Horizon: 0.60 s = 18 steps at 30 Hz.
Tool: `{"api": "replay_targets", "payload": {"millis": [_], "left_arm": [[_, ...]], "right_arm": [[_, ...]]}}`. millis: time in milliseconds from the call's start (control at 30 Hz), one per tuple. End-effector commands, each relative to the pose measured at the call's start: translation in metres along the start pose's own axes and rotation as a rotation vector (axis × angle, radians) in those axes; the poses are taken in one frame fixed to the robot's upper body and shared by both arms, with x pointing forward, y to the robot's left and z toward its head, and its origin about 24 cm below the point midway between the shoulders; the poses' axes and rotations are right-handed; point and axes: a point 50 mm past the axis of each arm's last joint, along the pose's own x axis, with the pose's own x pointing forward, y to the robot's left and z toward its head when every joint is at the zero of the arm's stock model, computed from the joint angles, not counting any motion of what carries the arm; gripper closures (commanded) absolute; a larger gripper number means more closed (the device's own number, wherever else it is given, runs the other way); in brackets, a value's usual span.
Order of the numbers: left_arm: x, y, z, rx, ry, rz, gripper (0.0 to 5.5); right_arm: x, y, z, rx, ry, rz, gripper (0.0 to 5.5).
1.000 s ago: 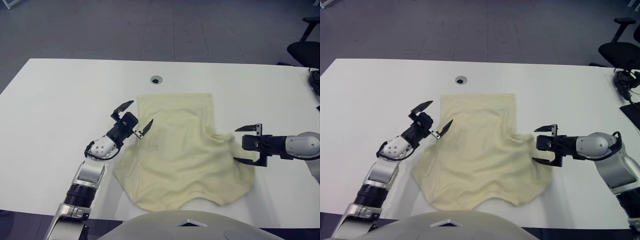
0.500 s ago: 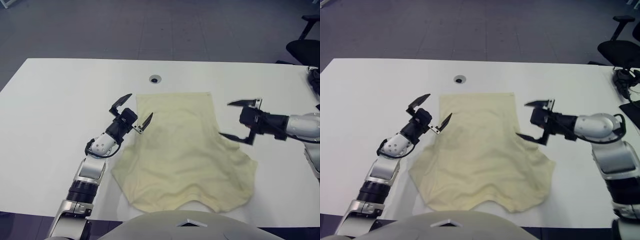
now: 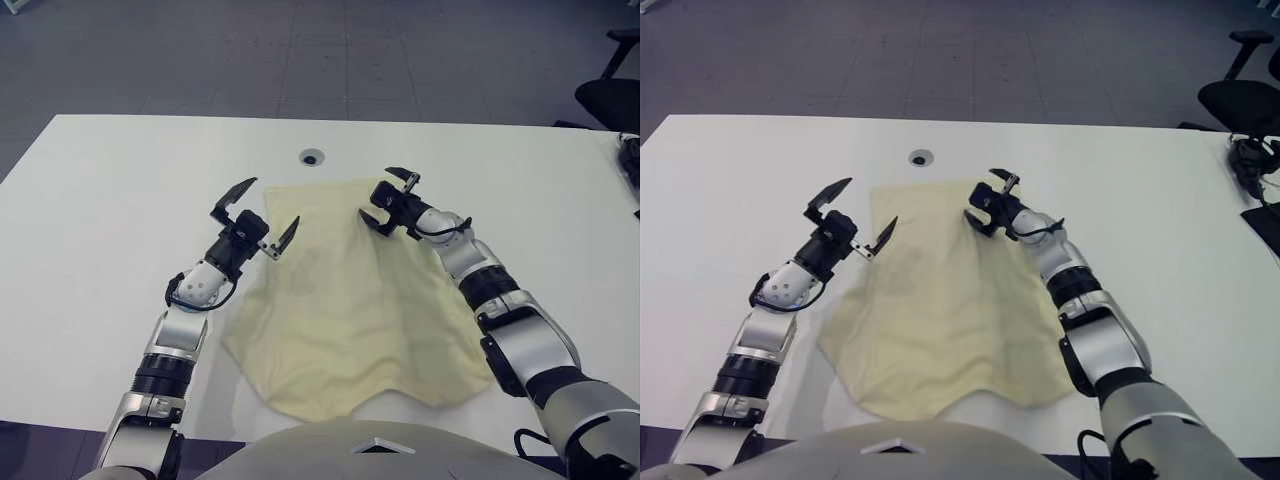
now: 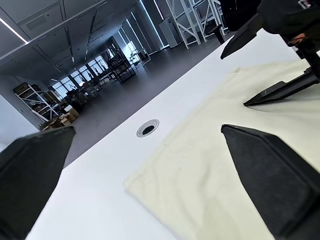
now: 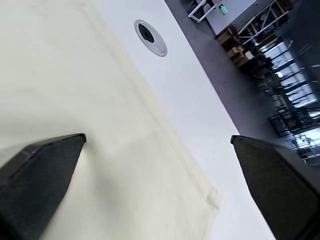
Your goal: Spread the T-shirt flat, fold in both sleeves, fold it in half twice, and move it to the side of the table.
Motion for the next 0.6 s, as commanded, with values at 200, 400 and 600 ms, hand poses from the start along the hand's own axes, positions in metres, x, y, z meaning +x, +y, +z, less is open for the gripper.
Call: {"api": "replay_targets", "payload": {"millis": [200, 400, 600], "left_arm": [[-0.017, 0.014, 0.004, 0.144, 0.012, 0.065, 0.1], [-0.02, 0.021, 0.006, 0.173, 0.005, 0.091, 0.1], [-0.028, 0.023, 0.007, 0.17, -0.004, 0.008, 0.1]], "right_arm": [[-0.002, 0.02, -0.029, 0.026, 0.114, -0.04, 0.11], [-0.005, 0.017, -0.031, 0.07, 0.1, -0.044, 0.11], [-0.009, 0.006, -0.032, 0.139, 0.069, -0.071, 0.11]]}}
